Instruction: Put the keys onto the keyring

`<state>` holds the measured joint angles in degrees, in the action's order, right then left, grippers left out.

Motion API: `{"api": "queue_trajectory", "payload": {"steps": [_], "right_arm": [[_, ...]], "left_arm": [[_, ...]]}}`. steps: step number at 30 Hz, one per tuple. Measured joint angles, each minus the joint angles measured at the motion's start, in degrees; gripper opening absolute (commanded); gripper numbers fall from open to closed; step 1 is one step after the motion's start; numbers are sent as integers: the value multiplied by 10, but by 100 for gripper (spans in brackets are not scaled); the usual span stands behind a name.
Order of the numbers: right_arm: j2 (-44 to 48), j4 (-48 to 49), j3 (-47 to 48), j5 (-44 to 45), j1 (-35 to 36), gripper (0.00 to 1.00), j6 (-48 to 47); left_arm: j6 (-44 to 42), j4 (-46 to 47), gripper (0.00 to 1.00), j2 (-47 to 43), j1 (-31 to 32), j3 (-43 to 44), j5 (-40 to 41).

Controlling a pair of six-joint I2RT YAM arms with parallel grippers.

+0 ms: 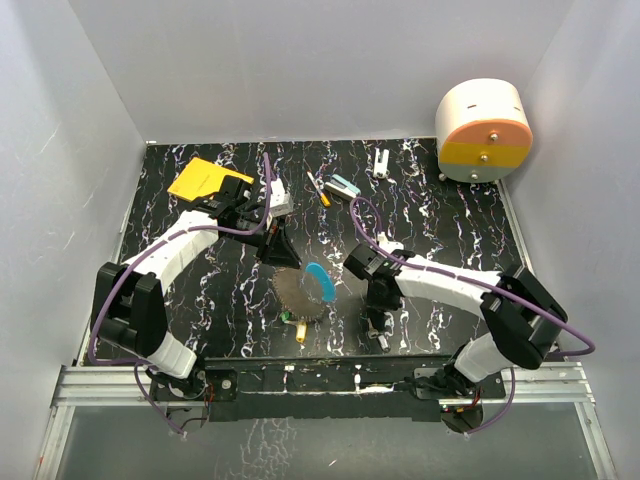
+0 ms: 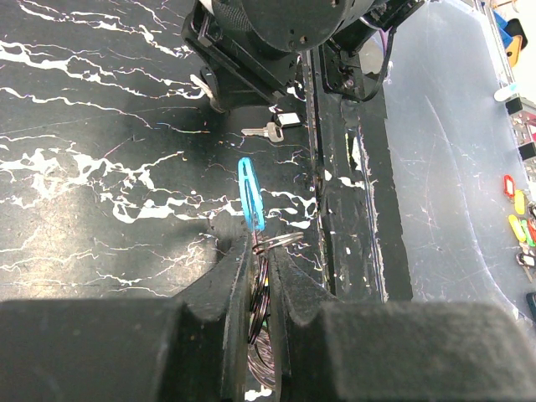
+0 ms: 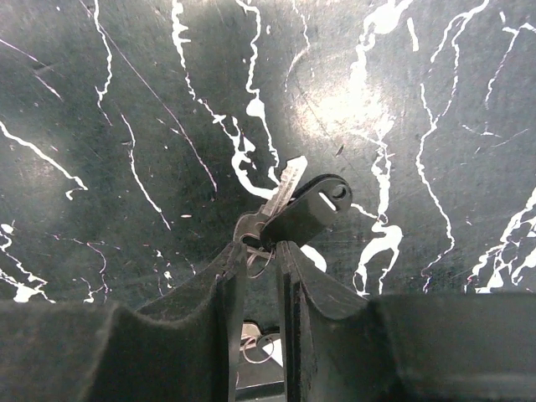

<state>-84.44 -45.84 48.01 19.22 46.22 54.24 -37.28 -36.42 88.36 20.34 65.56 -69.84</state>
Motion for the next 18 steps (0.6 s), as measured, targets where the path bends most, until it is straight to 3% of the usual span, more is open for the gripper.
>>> {"api": "queue_trajectory", "payload": {"steps": [9,18], "right_arm": [[-7,10,0,-14,0,8,-2],[33,4,0,-12,-1,8,-1]], "left_arm": [[0,0,0,-2,-2,0,0],[-3,-1,0,-4,-3,0,0]]}}
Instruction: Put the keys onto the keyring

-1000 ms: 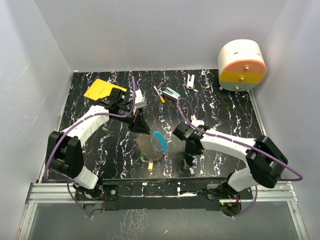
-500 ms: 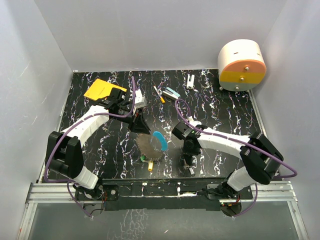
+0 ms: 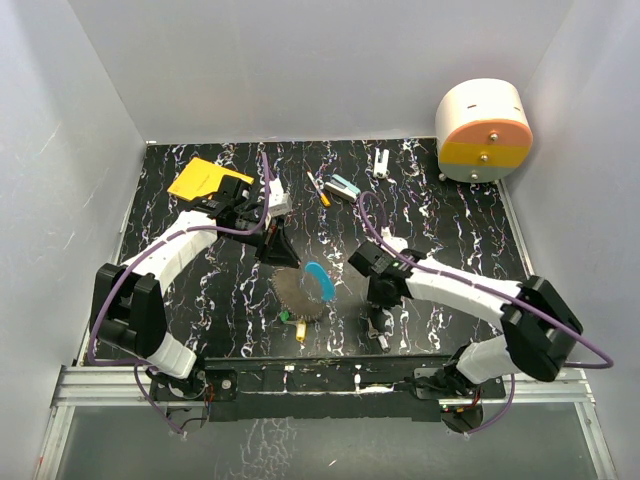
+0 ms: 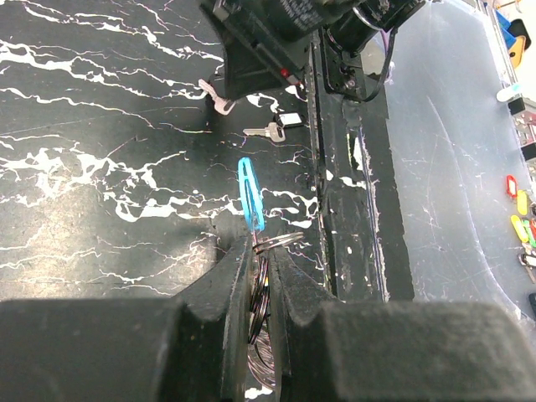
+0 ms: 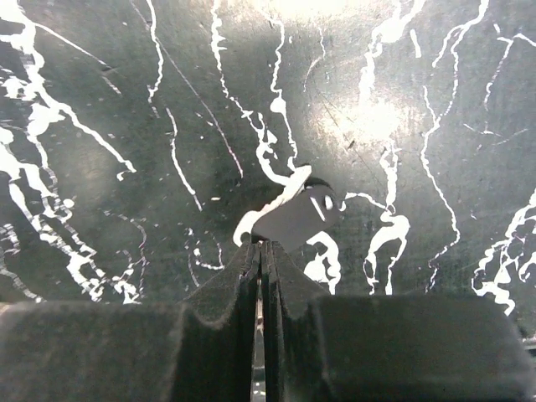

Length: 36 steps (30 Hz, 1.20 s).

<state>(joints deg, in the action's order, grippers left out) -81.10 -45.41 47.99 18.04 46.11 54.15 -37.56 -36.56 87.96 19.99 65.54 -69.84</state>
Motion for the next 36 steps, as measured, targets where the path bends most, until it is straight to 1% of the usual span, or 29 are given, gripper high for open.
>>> {"api": "queue_trajectory", "payload": {"steps": [7,9,13,16,21,27,32,36], "right_arm": [[107,-21,21,5,0,8,15],[142,-20,43,14,0,8,15],[181,7,89,30,0,8,14],[189,47,105,39,1,8,14],[190,101,105,54,8,8,15],[193,210,97,61,23,8,19],[186,278,87,71,49,8,19],[173,314,84,87,85,8,20]], "left_arm": [[8,-5,0,0,0,0,-16],[21,-2,0,0,1,0,-31],[49,-1,0,0,8,0,-64],[80,2,0,0,19,0,-80],[137,9,0,0,29,-1,-105],[180,0,0,8,31,6,-131],[177,-46,0,46,32,43,-145],[120,-129,0,91,33,95,-151]]}}
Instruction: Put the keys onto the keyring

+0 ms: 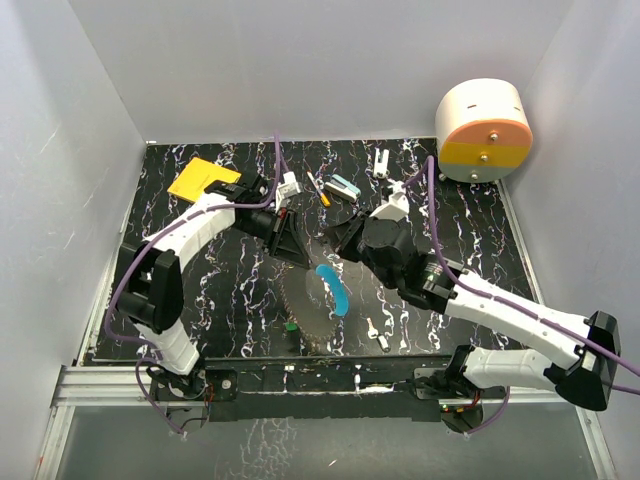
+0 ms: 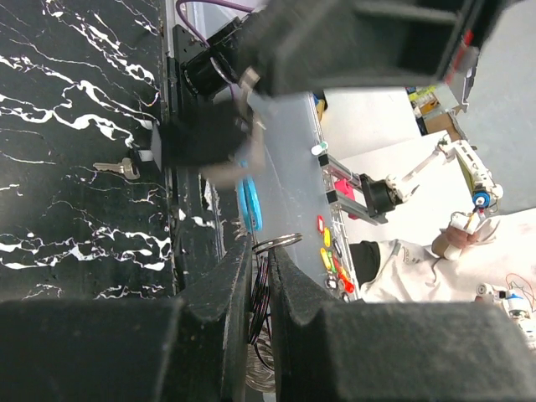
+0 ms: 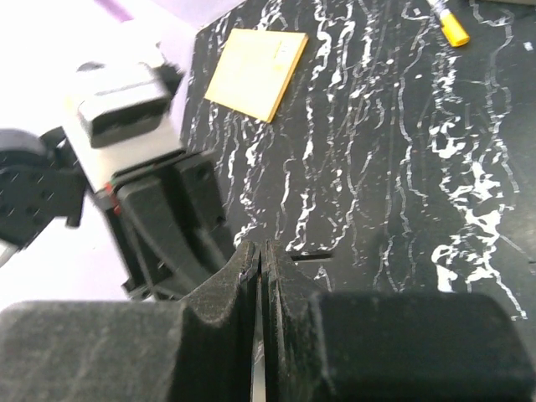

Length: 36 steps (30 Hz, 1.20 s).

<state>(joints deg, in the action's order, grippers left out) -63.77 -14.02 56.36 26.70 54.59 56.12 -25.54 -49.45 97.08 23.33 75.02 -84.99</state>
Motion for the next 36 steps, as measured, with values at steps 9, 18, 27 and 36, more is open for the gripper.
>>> {"api": "queue_trajectory", "payload": {"steps": [9,18,27,36], "right_arm": [[-2,24,-18,35,67,8,27],[-17,19,-19,64,109,8,70],[-27,3,-19,117,151,8,122],[-29,-23,-19,151,171,8,161]], "left_arm": [[-100,-116,0,27,0,47,-3],[-124,-142,0,27,0,51,-3],[-138,-166,0,28,-5,52,1],[-155,-185,0,28,-7,55,5]]}}
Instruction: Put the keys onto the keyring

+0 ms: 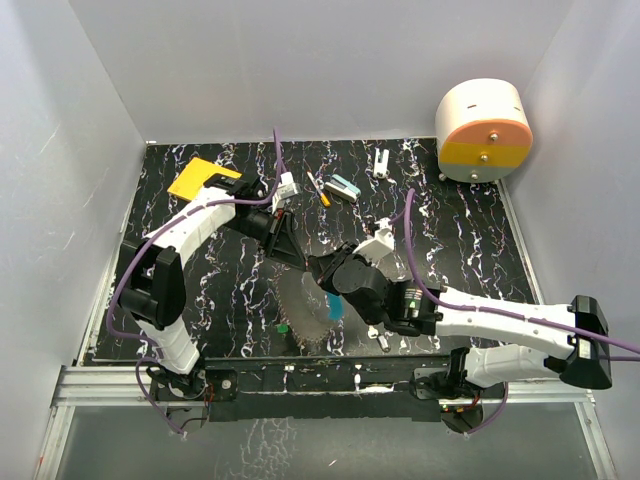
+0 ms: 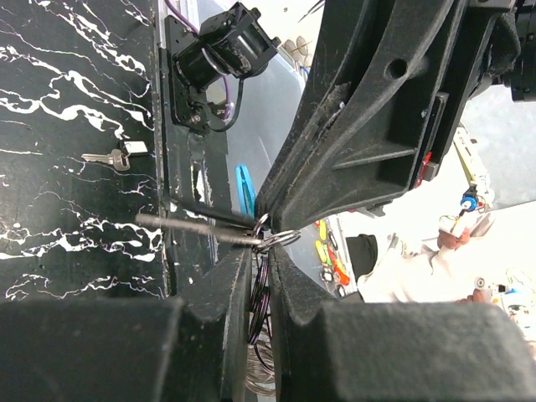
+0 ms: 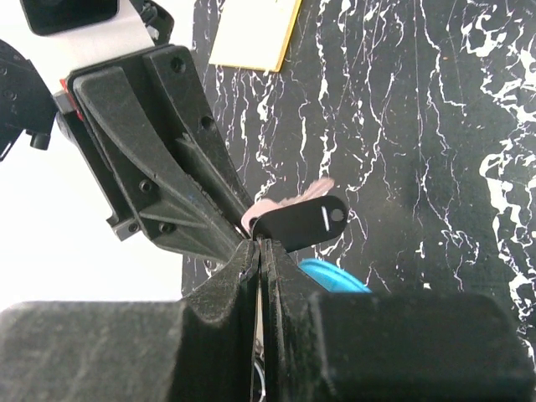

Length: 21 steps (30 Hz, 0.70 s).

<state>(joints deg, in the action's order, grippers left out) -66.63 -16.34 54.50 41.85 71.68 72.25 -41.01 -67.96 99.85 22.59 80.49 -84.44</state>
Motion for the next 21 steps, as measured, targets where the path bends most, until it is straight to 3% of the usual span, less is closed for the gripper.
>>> {"api": "queue_trajectory", "payload": {"steps": [21], "right_arm": [[9,-27,-8,3,25,8,46]], "left_arm": [[-15,-14,0,0,-5,9,-2]]}}
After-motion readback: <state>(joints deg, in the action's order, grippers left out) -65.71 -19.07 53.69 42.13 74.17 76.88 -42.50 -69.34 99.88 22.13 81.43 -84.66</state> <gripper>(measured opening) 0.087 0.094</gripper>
